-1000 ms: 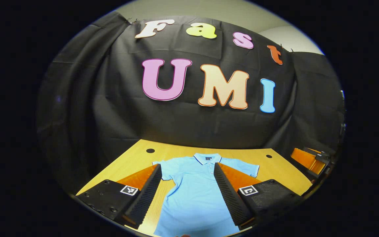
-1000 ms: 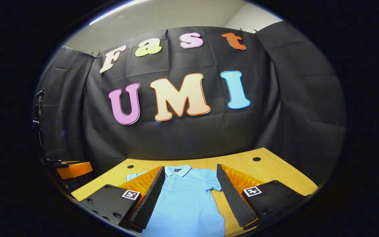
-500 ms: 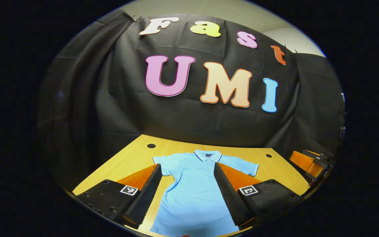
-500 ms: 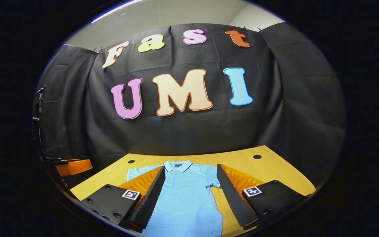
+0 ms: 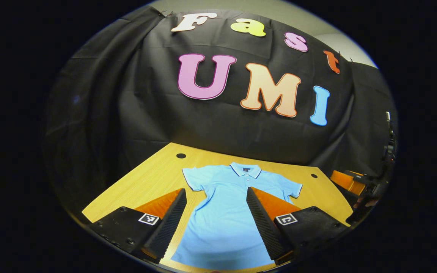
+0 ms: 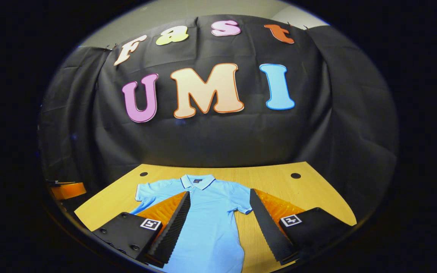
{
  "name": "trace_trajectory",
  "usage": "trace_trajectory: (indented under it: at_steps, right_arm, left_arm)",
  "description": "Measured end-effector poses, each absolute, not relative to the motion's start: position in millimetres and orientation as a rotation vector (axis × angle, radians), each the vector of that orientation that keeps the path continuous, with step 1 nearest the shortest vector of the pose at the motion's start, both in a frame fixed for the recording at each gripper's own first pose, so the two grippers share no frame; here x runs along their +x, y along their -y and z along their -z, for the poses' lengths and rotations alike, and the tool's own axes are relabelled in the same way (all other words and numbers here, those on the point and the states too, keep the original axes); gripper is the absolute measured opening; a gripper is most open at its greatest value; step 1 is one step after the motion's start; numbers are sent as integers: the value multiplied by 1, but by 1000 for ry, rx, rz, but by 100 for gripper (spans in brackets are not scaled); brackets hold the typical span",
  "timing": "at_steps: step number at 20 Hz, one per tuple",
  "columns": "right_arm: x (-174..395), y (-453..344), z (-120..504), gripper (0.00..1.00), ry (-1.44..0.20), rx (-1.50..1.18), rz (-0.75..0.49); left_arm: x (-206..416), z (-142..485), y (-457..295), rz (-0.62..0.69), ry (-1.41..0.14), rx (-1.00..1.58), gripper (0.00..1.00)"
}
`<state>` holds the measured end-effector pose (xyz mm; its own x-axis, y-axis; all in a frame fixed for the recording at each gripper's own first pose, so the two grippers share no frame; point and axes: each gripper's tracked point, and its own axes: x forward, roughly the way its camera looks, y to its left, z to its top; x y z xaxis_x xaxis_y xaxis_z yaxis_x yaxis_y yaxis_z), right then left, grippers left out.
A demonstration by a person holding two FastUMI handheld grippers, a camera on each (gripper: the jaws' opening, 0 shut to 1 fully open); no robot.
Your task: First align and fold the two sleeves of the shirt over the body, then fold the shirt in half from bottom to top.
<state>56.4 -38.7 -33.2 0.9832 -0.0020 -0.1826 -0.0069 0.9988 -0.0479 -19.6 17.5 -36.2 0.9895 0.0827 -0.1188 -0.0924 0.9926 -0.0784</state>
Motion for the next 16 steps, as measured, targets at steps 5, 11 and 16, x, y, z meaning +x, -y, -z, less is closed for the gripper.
trace_trajectory:
  at_steps: [5,11,16]
  right_arm:
    - [131,86,46,93,-236,-48,53]
    - [218,127,100,98,-357,-94,67]
    - [270,158,172,98,-482,-93,92]
  left_arm:
    - [-24,40,-23,-133,-151,-131,95]
    - [-19,47,-31,-190,-179,-183,95]
    - [-14,52,-36,-254,-210,-173,95]
